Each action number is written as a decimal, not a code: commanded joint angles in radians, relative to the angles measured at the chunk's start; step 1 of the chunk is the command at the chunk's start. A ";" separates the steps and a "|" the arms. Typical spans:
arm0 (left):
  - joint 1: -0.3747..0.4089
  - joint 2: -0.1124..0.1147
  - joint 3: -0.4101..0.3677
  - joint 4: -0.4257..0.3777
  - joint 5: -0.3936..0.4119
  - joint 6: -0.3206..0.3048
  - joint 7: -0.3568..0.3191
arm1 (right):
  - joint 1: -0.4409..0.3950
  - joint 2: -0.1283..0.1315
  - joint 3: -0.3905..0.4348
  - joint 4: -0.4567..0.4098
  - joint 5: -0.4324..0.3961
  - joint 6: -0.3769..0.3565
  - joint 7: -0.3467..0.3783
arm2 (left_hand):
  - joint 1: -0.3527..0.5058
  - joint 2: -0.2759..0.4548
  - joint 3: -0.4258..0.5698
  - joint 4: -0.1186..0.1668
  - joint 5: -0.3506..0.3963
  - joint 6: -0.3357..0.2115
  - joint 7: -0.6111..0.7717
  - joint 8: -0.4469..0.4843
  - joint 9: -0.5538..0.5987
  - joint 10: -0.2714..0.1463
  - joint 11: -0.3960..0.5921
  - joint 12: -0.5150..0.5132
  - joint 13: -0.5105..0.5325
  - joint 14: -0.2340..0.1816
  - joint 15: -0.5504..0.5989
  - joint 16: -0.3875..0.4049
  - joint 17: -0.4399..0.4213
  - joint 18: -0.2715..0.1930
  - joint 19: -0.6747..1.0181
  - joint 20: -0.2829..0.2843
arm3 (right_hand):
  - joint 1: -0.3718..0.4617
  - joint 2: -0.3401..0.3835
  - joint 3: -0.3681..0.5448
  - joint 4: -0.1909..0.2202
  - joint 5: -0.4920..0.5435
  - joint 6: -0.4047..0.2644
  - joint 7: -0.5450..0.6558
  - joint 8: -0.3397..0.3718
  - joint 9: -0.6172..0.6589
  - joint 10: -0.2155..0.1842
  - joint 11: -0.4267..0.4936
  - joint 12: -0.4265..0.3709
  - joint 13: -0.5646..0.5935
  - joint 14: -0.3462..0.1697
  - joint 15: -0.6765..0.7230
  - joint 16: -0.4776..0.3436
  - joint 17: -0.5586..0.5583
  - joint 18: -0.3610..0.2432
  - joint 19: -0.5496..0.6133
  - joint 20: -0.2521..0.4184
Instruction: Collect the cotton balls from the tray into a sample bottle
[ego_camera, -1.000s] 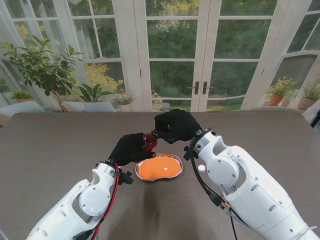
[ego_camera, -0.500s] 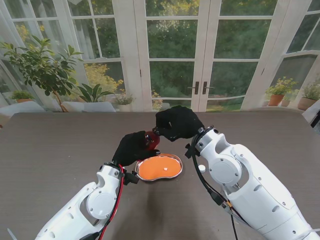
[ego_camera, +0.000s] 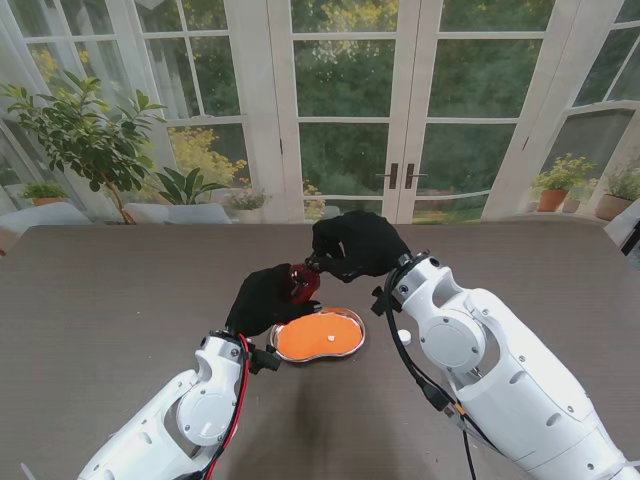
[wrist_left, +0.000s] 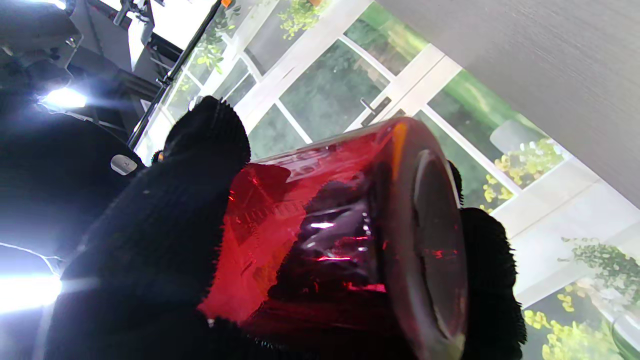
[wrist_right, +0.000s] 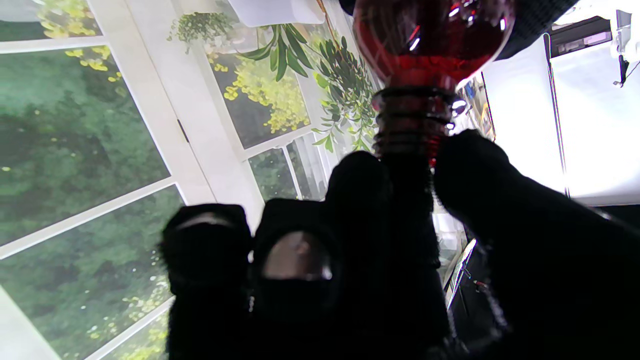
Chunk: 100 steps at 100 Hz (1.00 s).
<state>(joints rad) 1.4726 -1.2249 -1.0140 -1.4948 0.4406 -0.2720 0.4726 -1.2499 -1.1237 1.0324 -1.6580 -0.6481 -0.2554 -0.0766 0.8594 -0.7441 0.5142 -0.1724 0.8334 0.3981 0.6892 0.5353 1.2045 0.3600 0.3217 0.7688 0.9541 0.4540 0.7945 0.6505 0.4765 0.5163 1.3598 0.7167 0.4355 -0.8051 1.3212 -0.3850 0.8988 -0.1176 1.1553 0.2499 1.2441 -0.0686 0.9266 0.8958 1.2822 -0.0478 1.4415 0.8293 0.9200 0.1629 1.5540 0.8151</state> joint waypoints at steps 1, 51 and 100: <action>0.008 -0.008 0.001 -0.009 0.010 -0.007 -0.015 | -0.004 -0.003 0.003 -0.004 -0.003 0.005 0.011 | 0.259 0.239 0.187 0.042 0.155 -0.267 0.082 -0.003 0.040 -0.110 -0.026 -0.021 0.018 -0.003 0.000 -0.010 -0.032 -0.033 -0.039 -0.017 | 0.030 -0.007 0.030 0.038 -0.061 0.021 -0.057 -0.039 0.008 0.000 -0.003 -0.010 0.037 -0.023 0.036 0.008 0.004 0.002 0.061 0.018; 0.002 -0.014 0.001 0.005 0.026 -0.020 0.020 | -0.011 -0.002 0.012 -0.014 0.001 0.008 0.014 | 0.210 0.177 0.309 0.033 0.185 -0.331 0.151 0.019 0.080 -0.183 -0.060 -0.055 0.056 -0.066 -0.023 -0.030 -0.002 -0.078 -0.043 -0.048 | 0.026 -0.036 0.032 0.028 -0.081 0.041 -0.069 -0.058 0.000 0.001 -0.014 -0.022 0.037 -0.025 0.033 0.006 0.002 0.003 0.058 0.017; 0.005 -0.014 -0.002 -0.001 0.030 -0.015 0.026 | -0.021 -0.003 0.028 -0.026 0.017 0.023 0.019 | 0.194 0.176 0.341 0.024 0.179 -0.350 0.177 0.043 0.080 -0.194 -0.059 -0.052 0.067 -0.082 -0.026 -0.032 0.009 -0.090 -0.035 -0.058 | -0.022 0.051 0.038 0.035 -0.082 0.050 -0.085 -0.069 -0.008 0.014 -0.028 -0.036 0.037 -0.015 0.021 0.001 -0.006 0.007 0.055 0.018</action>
<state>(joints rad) 1.4753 -1.2321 -1.0156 -1.4842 0.4698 -0.2858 0.5139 -1.2656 -1.1241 1.0614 -1.6775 -0.6322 -0.2349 -0.0720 0.8609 -0.7459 0.5154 -0.1721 0.8354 0.3706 0.6925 0.5588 1.2211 0.3243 0.2620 0.7234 0.9873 0.4084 0.7689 0.6235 0.4862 0.4833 1.3464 0.6760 0.4375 -0.7781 1.3197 -0.3850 0.8485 -0.0802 1.0884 0.2124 1.2416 -0.0668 0.9025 0.8649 1.2822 -0.0478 1.4415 0.8293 0.9160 0.1629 1.5541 0.8151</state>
